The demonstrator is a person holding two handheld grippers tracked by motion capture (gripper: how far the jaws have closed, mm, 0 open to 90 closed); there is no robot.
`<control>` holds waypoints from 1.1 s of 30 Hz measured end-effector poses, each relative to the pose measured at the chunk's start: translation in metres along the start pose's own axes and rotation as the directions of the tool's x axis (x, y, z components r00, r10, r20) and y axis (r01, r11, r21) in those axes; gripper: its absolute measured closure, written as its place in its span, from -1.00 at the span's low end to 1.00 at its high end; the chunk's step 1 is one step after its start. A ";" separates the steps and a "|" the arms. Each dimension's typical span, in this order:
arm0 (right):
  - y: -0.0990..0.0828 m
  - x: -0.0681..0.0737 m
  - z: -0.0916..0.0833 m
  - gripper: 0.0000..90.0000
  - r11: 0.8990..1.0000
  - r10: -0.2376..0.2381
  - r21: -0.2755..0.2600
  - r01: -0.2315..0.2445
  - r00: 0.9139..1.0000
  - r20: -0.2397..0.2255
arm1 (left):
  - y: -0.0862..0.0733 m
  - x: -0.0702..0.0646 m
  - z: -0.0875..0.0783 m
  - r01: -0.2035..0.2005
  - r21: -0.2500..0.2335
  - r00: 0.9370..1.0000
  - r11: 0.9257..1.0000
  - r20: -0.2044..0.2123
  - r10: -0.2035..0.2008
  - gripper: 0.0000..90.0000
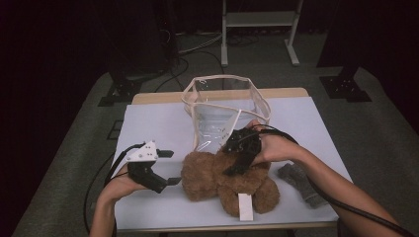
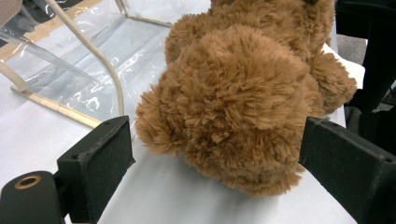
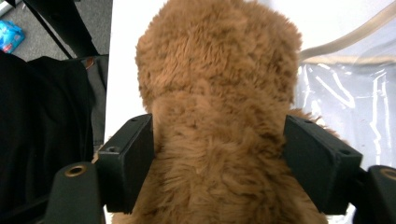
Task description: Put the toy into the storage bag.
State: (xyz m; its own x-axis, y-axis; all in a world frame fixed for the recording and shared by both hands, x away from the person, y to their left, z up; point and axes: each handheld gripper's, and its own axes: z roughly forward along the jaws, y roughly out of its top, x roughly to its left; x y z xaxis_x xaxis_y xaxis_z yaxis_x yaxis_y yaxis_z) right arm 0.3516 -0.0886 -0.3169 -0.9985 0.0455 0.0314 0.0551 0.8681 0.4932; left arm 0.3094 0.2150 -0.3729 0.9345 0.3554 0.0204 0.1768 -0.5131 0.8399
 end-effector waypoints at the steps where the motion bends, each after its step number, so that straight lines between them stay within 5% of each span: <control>1: -0.002 0.001 0.003 -0.48 1.000 0.002 0.009 -0.002 1.000 0.001 | 0.000 0.000 0.000 0.003 0.000 1.000 1.000 0.000 -0.003 -0.81; 21: -0.024 0.010 0.026 -0.74 1.000 -0.014 0.028 0.012 0.997 0.071 | -0.007 0.004 0.002 0.029 0.011 1.000 1.000 -0.002 -0.029 -0.81; 33: -0.026 0.015 0.034 -0.62 0.995 -0.064 0.083 0.056 0.993 0.104 | -0.008 0.005 0.002 0.028 0.014 1.000 1.000 -0.001 -0.028 -0.81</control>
State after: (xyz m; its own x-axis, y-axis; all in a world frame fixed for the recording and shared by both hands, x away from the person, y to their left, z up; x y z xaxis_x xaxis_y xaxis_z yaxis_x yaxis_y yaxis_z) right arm 0.3347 -0.0939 -0.3588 -0.9950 0.0407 -0.0907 -0.0012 0.9072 0.4207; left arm 0.3130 0.2193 -0.3809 0.9290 0.3701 -0.0026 0.2071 -0.5140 0.8324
